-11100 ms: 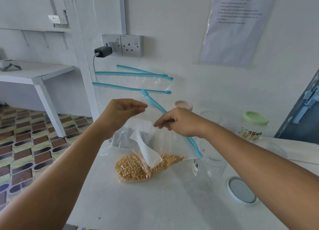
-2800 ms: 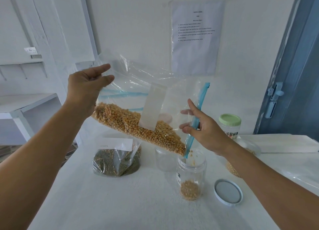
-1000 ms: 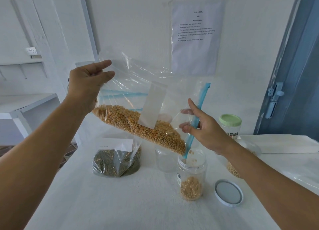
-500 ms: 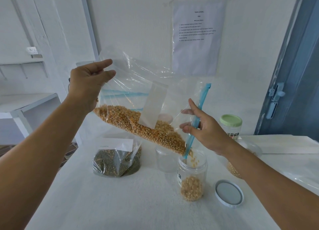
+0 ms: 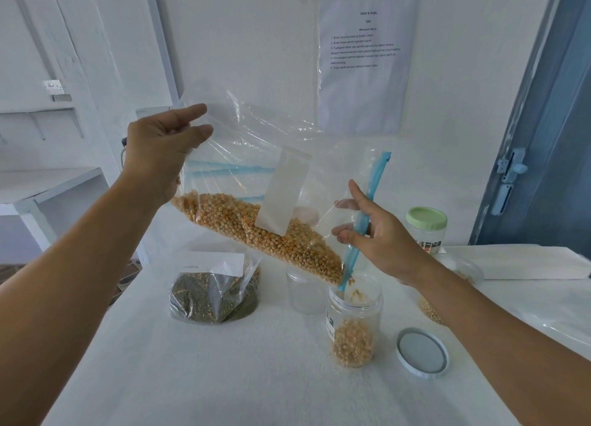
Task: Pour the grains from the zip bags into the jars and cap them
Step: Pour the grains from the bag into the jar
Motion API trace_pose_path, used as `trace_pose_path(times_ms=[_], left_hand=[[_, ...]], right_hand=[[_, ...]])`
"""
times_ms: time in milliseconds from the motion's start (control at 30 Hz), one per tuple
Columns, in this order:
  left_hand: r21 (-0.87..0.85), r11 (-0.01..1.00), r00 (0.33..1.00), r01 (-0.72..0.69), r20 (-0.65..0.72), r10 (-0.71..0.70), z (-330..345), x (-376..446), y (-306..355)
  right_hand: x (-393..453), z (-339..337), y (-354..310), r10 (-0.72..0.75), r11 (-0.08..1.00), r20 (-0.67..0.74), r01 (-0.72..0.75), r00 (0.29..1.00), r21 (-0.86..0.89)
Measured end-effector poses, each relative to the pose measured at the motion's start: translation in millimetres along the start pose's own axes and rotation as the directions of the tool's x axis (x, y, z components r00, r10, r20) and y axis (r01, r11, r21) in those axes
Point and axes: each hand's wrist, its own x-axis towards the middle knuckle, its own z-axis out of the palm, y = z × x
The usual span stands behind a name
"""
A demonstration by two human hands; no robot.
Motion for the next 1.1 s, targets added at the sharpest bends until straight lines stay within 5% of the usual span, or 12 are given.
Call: trace_pose_path(times_ms=[1100], left_hand=[[-0.09,0.996,0.999,0.008,0.036,-0.005,16,5,-7]], right_hand=[[-8,-2,9,0.047,0.999,-0.026,-0.046,0.999,0.017]])
